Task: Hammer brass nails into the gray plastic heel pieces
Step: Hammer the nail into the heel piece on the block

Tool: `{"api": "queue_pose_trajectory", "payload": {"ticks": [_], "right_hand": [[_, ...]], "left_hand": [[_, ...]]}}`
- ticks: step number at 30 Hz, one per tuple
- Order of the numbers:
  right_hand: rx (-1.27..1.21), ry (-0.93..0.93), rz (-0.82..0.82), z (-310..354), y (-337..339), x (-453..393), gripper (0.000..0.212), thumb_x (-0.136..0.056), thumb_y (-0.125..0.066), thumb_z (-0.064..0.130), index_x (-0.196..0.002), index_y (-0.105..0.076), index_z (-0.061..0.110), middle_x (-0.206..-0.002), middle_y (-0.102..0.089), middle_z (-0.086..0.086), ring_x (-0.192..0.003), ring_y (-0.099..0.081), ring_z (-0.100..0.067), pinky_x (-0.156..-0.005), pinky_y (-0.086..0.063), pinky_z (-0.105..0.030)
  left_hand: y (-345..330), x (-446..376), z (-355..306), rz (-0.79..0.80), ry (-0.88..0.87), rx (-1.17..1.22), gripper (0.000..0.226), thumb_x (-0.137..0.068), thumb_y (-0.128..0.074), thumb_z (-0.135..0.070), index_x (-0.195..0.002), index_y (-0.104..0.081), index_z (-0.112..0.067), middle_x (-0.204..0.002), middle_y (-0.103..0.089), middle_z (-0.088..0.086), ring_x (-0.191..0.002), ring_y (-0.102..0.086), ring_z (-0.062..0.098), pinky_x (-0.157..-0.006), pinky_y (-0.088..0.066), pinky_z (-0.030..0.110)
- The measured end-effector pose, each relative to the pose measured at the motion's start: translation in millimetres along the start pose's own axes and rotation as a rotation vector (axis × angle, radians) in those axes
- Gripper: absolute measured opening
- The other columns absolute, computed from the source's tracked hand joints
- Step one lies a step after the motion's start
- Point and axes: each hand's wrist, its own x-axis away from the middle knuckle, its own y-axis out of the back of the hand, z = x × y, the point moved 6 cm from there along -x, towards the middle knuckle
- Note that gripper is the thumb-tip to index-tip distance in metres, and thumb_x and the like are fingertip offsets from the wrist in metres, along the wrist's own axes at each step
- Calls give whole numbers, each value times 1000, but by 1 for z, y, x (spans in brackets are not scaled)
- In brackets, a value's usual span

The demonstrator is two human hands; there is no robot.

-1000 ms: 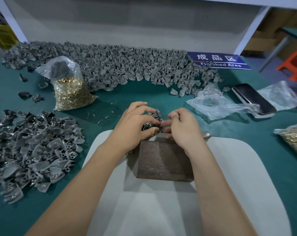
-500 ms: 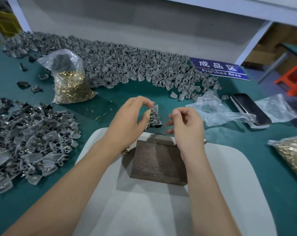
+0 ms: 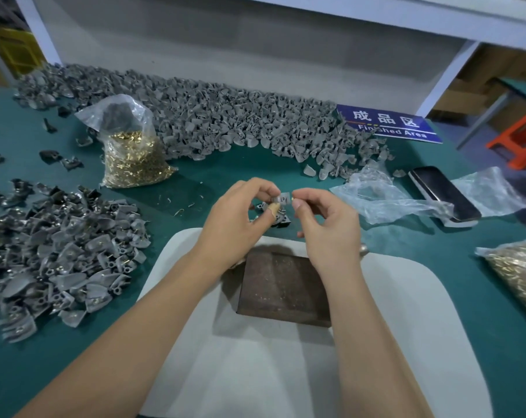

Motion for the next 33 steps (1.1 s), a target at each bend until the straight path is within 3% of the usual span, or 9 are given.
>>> {"api": "queue_pose_trajectory", "payload": {"ticks": [4, 8, 16, 21, 26, 33], "right_hand": [[140, 131, 13, 8, 1, 1, 25, -91, -74, 8, -95, -72, 33, -95, -70, 4, -89, -61, 0, -80, -44, -10], [177, 138, 46, 7, -3, 0, 23, -90, -75, 8, -95, -73, 30, -95, -69, 4, -88, -60, 3, -80, -41, -6], [113, 111, -26, 7, 2, 2, 13, -91, -77, 18, -91, -74, 30, -89, -73, 12, -86, -66, -7, -80, -51, -20], [173, 149, 6, 10, -1, 3, 14, -95, -71, 15, -94, -72, 28, -93, -70, 8, -89, -63, -7, -81, -49, -21], [299, 184, 9, 11, -4, 4, 9, -98, -66, 13, -99, -71, 21, -97, -65, 6, -89, -58, -9, -82, -50, -35], [393, 180, 98, 15, -11, 4, 7, -101, -60, 17, -102, -67, 18, -100, -60, 5, -90, -55, -11, -84, -49, -45]], "left_hand": [[-1, 0, -3, 7, -21, -5, 15, -92, -68, -24, -106, -68, -31, -99, -67, -11, -101, -62, 6, -82, -45, 19], [0, 0, -4, 9, -54, -30, 13, -94, -67, -25, -106, -71, -27, -98, -68, -11, -98, -61, 6, -83, -48, 23], [5, 0, -9, -25, -70, -6, 13, -95, -70, -23, -107, -72, -25, -100, -69, -11, -98, -63, 4, -82, -42, 11], [4, 0, -11, -18, -77, -34, 12, -95, -69, -25, -106, -71, -28, -98, -68, -12, -97, -62, 5, -81, -44, 14], [4, -1, -12, -22, -69, -59, 11, -95, -68, -25, -105, -71, -26, -95, -68, -11, -94, -58, 0, -80, -44, 14], [8, -1, -12, -18, -104, -86, 10, -95, -68, -21, -103, -74, -24, -90, -67, -13, -89, -52, -7, -78, -43, 13]]}}
